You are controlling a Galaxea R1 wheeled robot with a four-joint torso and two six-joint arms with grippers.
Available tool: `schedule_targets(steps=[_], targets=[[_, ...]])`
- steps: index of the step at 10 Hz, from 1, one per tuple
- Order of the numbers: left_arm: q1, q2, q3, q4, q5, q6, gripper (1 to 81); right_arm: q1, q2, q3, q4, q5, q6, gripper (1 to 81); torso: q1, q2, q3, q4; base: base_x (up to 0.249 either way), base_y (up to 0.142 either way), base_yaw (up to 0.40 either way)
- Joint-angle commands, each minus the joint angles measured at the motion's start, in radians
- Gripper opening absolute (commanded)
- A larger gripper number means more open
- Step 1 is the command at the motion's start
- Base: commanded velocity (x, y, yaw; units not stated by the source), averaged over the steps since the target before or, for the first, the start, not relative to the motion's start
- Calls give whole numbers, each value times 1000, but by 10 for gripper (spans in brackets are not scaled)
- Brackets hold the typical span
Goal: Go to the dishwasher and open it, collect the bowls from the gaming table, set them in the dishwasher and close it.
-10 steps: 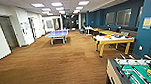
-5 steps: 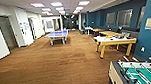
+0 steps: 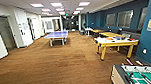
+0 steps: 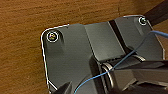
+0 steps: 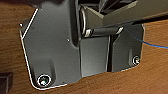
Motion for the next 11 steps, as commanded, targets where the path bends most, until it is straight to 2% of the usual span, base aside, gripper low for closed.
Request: schedule_targets(steps=[1, 11], targets=[[-52, -2, -3, -3, 47, 1, 811, 59, -6, -5, -4, -46, -3, 811, 0, 0, 0, 0, 189, 0, 0], [-52, 4, -2, -3, 47, 0, 811, 51, -3, 2, -7, -45, -4, 811, 0, 0, 0, 0, 189, 0, 0]])
